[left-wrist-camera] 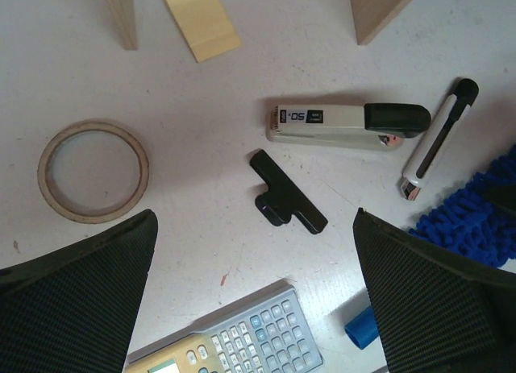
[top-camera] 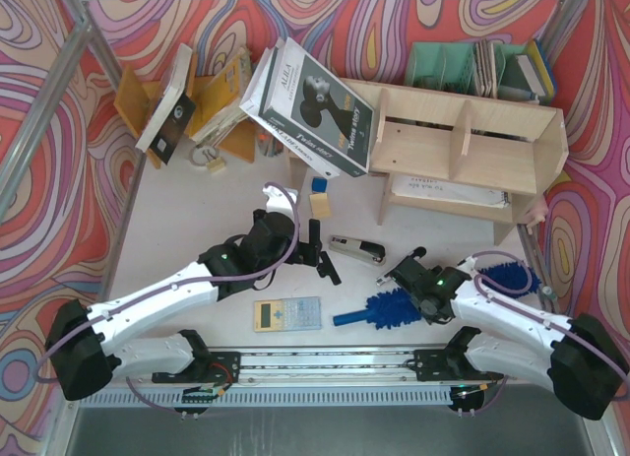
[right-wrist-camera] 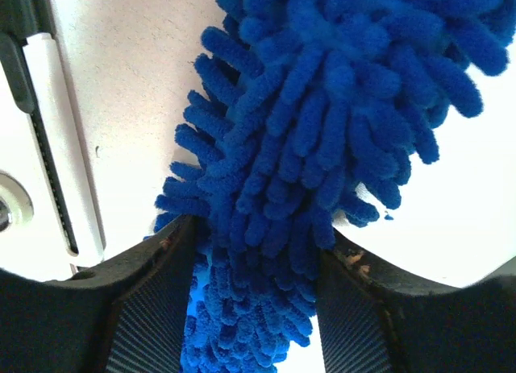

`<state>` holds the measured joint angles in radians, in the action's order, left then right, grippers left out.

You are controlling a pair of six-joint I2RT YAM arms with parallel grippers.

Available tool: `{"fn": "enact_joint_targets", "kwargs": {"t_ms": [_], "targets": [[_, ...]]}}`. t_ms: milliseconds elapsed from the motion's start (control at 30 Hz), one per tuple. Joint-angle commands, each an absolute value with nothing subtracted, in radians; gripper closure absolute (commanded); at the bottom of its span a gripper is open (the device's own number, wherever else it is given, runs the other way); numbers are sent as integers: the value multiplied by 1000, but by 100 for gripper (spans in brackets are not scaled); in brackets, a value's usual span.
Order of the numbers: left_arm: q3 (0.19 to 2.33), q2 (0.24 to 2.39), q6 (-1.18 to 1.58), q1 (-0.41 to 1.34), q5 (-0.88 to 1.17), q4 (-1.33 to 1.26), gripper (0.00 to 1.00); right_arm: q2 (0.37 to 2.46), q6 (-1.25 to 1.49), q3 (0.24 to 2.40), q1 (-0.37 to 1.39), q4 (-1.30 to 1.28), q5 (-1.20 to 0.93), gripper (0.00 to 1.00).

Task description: Dust the bookshelf with a duster

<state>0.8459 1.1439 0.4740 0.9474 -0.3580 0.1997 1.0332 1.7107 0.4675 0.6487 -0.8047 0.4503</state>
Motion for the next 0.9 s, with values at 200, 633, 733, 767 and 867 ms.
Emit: {"fn": "enact_joint_targets", "kwargs": {"t_ms": [200, 633, 733, 767, 867], "targets": [[895, 1190, 438, 973, -306, 185, 1, 940, 1762, 449, 645, -868, 504, 65], [975, 1289, 376, 1020, -211, 222, 2, 842, 1797, 501, 644, -949, 568, 95], [1017, 1324, 354, 1040, -185, 238, 2, 833, 1804, 515, 644, -962, 577, 100], [1032, 1336, 345, 1048, -177, 246, 2, 830, 1806, 521, 644, -965, 581, 100], [1075, 1381, 323, 1067, -135, 273, 2, 822, 1815, 547, 644, -981, 601, 100]]}}
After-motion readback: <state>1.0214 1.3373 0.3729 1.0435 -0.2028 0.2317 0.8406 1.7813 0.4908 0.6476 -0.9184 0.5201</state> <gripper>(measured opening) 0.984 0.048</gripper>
